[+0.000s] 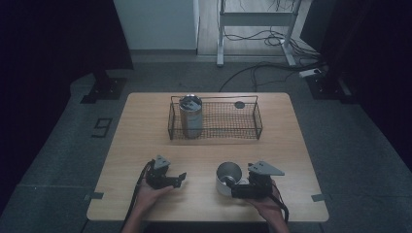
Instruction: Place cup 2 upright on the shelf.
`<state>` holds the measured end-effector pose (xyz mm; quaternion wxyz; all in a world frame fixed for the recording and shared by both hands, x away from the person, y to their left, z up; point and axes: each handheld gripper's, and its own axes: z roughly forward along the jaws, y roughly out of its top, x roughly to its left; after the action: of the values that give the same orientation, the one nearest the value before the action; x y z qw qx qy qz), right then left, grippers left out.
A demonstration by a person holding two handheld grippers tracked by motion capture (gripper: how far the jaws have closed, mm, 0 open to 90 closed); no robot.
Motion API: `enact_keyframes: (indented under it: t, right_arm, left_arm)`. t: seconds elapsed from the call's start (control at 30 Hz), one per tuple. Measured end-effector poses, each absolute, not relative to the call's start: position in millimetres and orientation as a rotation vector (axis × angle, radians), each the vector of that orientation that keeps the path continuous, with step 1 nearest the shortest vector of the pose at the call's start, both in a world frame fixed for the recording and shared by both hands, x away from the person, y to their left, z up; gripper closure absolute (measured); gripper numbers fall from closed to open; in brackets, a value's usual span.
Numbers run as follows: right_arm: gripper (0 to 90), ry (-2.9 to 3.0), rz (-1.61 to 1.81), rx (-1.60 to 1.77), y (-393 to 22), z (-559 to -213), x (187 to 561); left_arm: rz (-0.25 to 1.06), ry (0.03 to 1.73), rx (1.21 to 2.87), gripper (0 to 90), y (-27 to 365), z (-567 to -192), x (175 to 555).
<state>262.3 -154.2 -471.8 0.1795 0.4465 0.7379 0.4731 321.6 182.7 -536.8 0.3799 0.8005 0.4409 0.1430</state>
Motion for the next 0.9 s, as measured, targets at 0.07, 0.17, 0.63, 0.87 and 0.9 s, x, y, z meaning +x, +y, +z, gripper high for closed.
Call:
enact_keyframes:
  t: [0.07,0.17,0.63,0.87,0.9]
  right_arm:
    - [0.0,2.090,1.332,1.259,-152.0,-473.1,262.5]
    - [0.0,2.099,1.309,1.249,-148.3,-475.4,262.6]
    - [0.1,2.168,1.243,1.224,-134.7,-487.4,265.8]
    - [1.5,2.181,1.215,1.223,-129.3,-490.6,267.8]
    - [1.5,2.180,1.205,1.222,-128.3,-491.0,268.1]
  left_arm:
    - [0.366,1.130,2.046,13.0,182.8,-537.3,321.9]
    - [0.359,1.129,2.047,13.3,183.5,-537.3,322.3]
    - [0.357,1.125,2.045,13.8,185.6,-536.7,322.5]
    - [0.350,1.120,2.045,14.0,185.5,-536.3,322.2]
    - [0.349,1.120,2.045,14.0,185.5,-536.4,322.2]
